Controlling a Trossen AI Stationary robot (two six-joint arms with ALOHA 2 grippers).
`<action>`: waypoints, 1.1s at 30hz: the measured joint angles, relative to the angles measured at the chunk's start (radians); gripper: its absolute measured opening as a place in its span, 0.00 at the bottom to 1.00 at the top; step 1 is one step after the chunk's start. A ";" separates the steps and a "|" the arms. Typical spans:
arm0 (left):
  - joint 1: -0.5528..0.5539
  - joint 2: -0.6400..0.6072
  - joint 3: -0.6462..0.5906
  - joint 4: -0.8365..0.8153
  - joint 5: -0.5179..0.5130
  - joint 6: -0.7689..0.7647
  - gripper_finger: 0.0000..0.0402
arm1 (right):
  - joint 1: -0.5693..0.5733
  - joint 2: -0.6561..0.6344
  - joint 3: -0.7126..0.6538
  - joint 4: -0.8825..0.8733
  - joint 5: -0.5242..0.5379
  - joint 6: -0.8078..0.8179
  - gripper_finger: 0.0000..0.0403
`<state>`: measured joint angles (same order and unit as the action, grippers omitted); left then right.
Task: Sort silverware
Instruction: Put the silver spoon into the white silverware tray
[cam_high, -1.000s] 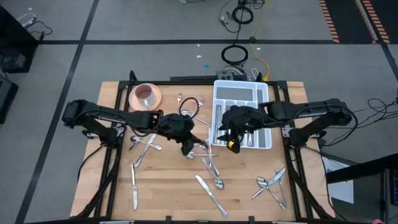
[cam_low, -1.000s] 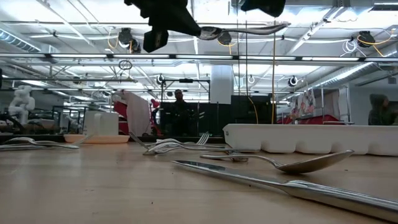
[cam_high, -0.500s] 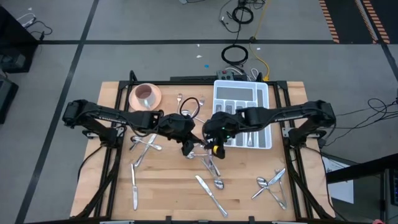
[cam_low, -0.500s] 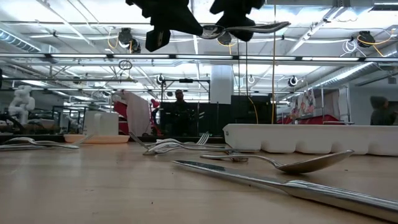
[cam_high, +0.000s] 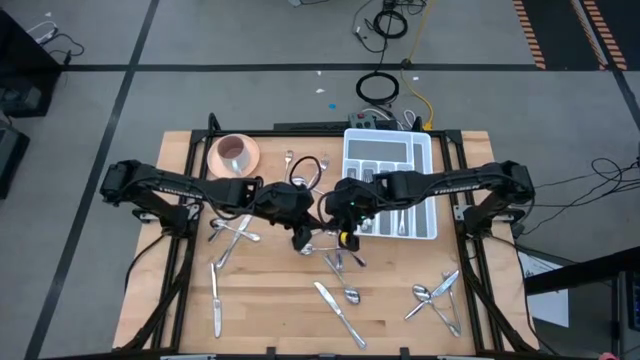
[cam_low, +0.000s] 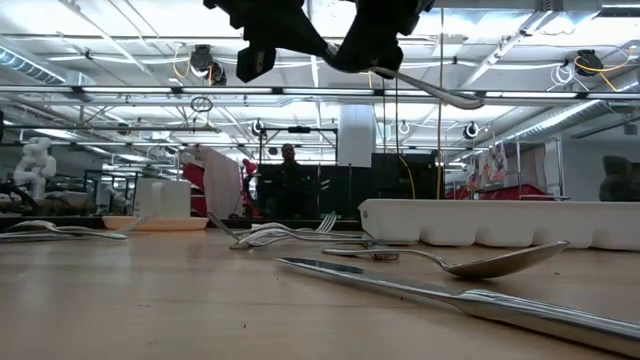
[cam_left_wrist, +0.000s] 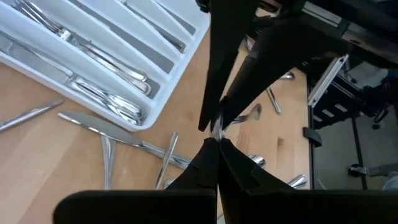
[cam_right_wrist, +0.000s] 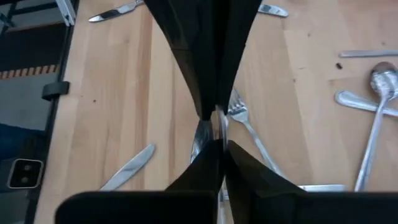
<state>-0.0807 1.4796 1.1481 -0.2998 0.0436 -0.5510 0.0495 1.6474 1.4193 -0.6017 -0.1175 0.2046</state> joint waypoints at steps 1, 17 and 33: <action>0.000 0.000 0.000 0.000 -0.008 0.000 0.00 | -0.001 0.000 0.000 -0.003 0.008 -0.004 0.01; 0.003 -0.098 0.000 -0.195 -0.201 0.010 0.22 | -0.319 -0.387 -0.317 0.082 -0.073 0.113 0.00; 0.016 -0.110 0.000 -0.254 -0.205 0.079 0.22 | -0.676 -0.903 -1.004 0.332 -0.126 0.520 0.00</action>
<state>-0.0646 1.3700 1.1477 -0.5538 -0.1616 -0.4719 -0.6265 0.7441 0.4152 -0.2700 -0.2435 0.7243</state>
